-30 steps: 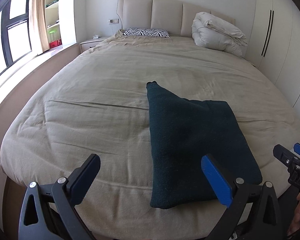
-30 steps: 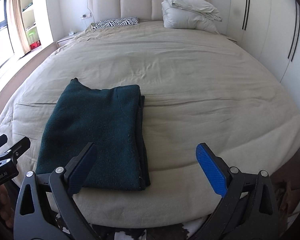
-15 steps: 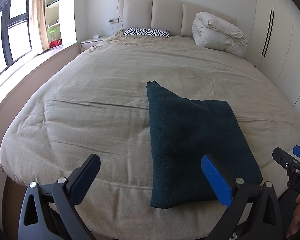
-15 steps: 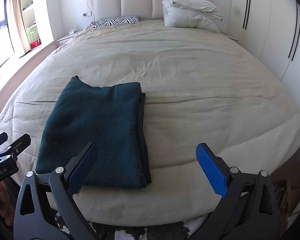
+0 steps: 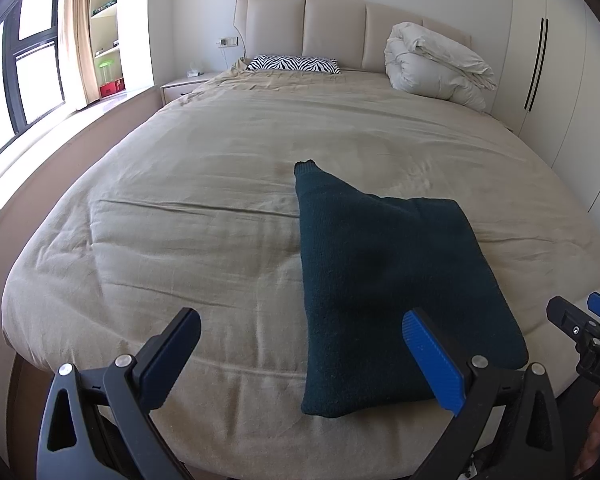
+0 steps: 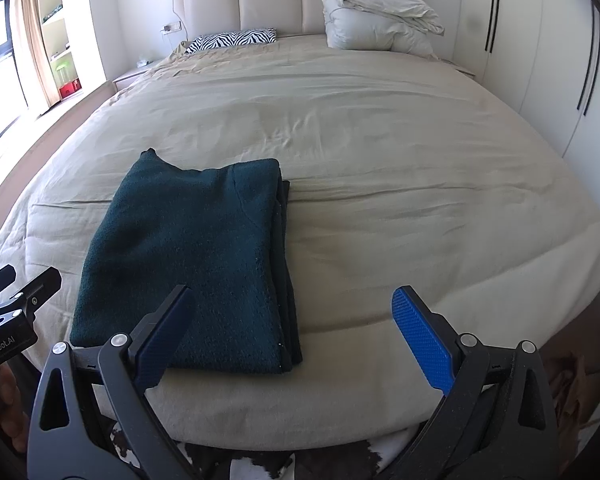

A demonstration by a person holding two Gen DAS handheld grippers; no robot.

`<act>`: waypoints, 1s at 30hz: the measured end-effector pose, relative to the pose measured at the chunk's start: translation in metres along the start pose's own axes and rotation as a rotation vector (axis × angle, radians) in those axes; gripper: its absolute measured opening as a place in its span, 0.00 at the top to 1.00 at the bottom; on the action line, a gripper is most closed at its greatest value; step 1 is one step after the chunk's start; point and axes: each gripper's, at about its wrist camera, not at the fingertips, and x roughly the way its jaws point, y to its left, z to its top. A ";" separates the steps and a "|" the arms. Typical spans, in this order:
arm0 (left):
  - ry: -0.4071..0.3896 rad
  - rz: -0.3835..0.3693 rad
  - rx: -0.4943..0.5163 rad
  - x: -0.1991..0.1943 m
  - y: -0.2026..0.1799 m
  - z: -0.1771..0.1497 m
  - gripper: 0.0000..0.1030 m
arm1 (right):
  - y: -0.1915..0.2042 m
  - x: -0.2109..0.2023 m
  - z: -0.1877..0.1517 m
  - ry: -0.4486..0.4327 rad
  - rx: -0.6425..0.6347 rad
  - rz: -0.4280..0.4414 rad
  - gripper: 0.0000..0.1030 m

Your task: Fold small clothes

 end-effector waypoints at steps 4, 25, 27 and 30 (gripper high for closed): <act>-0.001 0.001 0.003 0.000 0.000 0.000 0.00 | 0.000 0.001 -0.001 0.002 0.002 -0.001 0.03; 0.000 0.000 0.007 0.001 0.000 0.000 0.00 | 0.000 0.002 -0.003 0.006 0.001 -0.003 0.03; 0.000 0.001 0.006 0.001 0.000 0.000 0.00 | 0.001 0.002 -0.003 0.006 -0.002 -0.002 0.03; 0.000 0.001 0.006 0.001 0.000 0.000 0.00 | 0.001 0.003 -0.004 0.007 -0.002 -0.002 0.03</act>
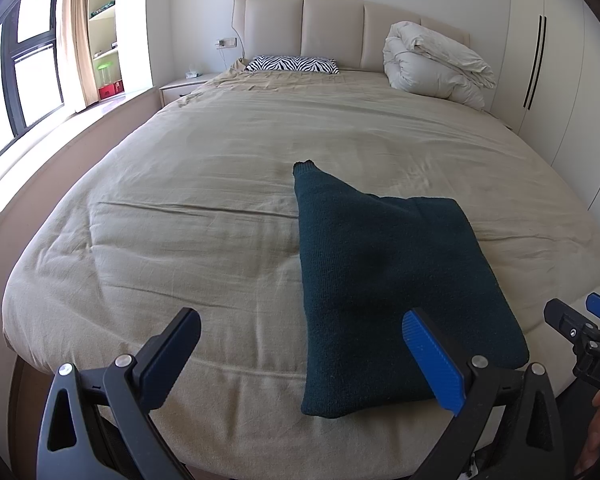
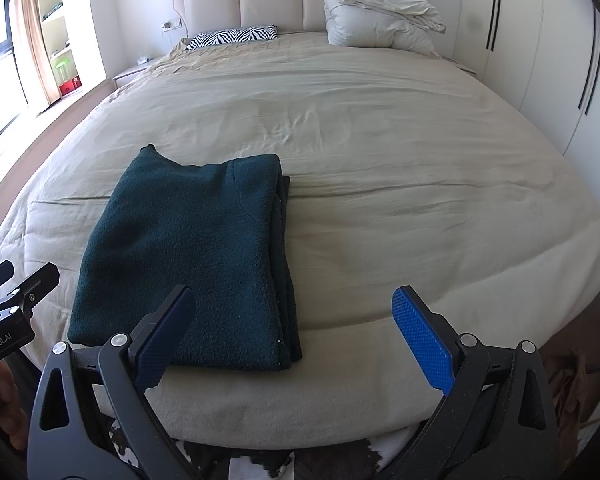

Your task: Fold small clothes

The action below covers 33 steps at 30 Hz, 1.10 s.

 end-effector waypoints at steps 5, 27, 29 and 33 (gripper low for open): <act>0.001 0.000 0.001 0.000 0.000 0.000 0.00 | 0.000 0.001 -0.001 0.002 0.001 0.001 0.03; 0.003 0.002 0.004 0.002 0.002 0.000 0.00 | -0.002 0.005 -0.002 0.013 -0.005 0.005 0.03; 0.003 0.004 0.008 0.005 0.004 0.000 0.00 | -0.002 0.006 -0.003 0.016 -0.005 0.007 0.03; -0.002 0.011 0.012 0.005 0.006 -0.001 0.00 | -0.003 0.007 -0.003 0.019 -0.003 0.010 0.03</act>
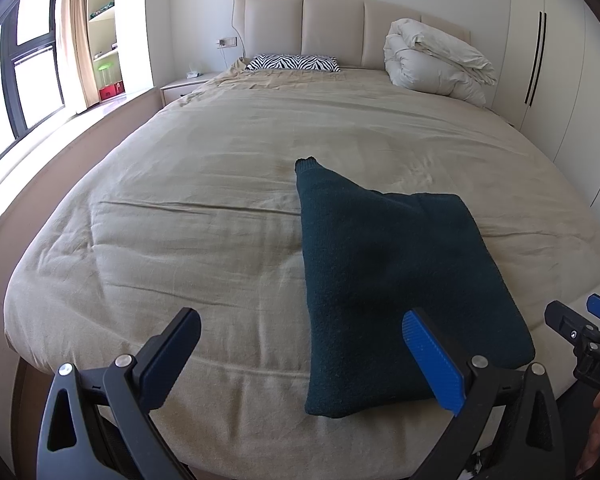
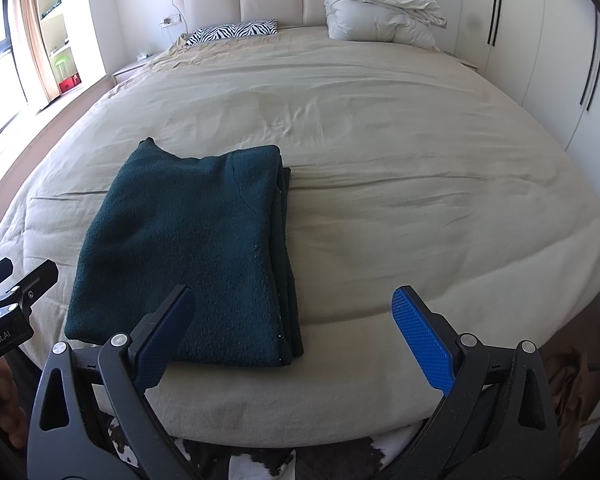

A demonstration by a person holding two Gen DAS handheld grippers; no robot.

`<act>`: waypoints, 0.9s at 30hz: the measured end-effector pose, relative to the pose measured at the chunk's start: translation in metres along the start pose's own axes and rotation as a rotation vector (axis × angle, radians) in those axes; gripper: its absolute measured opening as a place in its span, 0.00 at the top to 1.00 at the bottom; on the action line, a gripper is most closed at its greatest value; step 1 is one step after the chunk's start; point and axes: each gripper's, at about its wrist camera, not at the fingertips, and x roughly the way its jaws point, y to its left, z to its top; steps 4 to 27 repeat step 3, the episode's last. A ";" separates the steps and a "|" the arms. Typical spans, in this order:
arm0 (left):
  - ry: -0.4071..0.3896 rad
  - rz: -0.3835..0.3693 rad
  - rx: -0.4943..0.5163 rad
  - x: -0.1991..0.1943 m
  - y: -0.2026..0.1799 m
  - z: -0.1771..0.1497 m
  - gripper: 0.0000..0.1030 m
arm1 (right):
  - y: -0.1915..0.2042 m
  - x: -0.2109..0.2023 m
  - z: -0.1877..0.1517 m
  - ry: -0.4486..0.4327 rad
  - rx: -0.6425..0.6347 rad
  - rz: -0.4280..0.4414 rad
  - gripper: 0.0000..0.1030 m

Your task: Fold small clothes

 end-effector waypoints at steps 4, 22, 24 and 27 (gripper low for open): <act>-0.006 -0.002 0.000 0.001 0.003 0.000 0.00 | 0.000 0.001 -0.001 0.003 0.004 0.001 0.03; -0.006 -0.002 0.000 0.001 0.003 0.000 0.00 | 0.000 0.001 -0.001 0.003 0.004 0.001 0.03; -0.006 -0.002 0.000 0.001 0.003 0.000 0.00 | 0.000 0.001 -0.001 0.003 0.004 0.001 0.03; -0.006 -0.002 0.000 0.001 0.003 0.000 0.00 | 0.000 0.001 -0.001 0.003 0.004 0.001 0.03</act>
